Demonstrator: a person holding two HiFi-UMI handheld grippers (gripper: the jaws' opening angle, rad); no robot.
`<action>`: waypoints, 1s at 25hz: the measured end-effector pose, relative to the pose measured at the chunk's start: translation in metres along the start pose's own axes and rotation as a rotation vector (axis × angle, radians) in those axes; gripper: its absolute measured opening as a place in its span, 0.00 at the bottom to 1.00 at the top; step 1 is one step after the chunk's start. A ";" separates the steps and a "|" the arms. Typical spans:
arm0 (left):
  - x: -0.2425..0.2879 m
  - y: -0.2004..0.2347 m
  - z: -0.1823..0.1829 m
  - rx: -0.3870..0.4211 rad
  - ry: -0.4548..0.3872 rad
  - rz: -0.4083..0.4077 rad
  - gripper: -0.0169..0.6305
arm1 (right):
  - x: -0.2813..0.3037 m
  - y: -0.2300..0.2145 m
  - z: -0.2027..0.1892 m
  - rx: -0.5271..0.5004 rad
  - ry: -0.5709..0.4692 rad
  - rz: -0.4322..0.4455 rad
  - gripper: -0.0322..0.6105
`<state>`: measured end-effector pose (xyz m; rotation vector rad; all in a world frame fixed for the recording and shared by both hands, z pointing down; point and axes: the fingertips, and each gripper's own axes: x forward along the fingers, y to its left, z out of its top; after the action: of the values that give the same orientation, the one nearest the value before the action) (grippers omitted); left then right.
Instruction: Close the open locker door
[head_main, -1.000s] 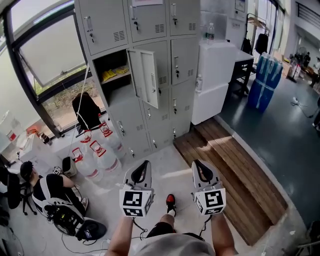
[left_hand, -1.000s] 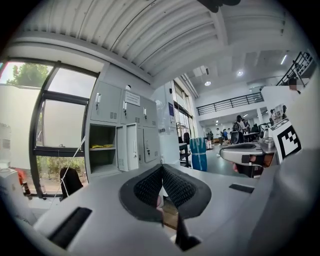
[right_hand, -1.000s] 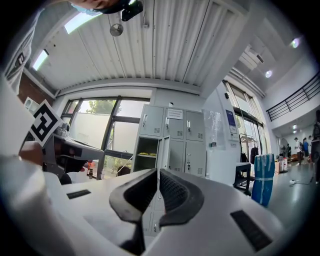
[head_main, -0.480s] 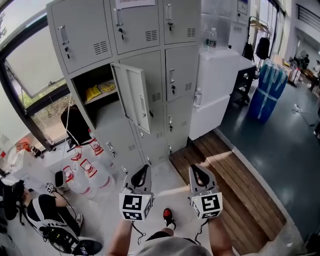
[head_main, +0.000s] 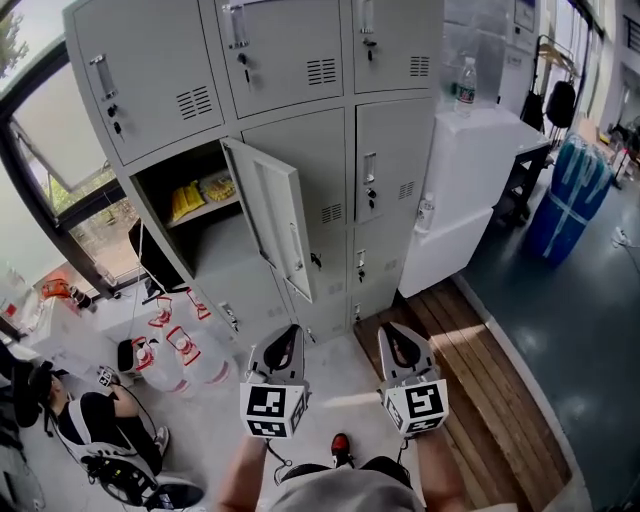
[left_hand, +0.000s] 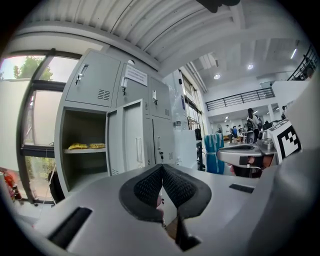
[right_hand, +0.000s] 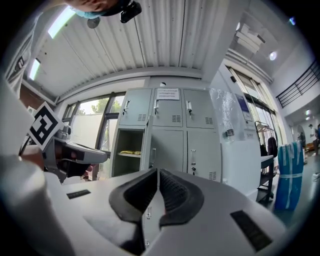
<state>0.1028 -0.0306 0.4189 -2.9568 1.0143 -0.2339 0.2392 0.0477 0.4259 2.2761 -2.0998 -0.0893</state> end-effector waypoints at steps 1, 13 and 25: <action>0.005 0.005 0.001 -0.001 0.001 0.010 0.06 | 0.010 -0.001 0.000 0.005 -0.001 0.015 0.09; 0.048 0.070 0.002 -0.028 0.016 0.237 0.06 | 0.124 -0.005 0.003 0.023 -0.029 0.257 0.09; 0.070 0.109 -0.002 -0.109 0.054 0.636 0.06 | 0.231 0.015 0.002 0.057 -0.035 0.711 0.09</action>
<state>0.0908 -0.1592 0.4245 -2.5392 1.9424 -0.2477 0.2424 -0.1832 0.4224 1.4236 -2.8036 -0.0416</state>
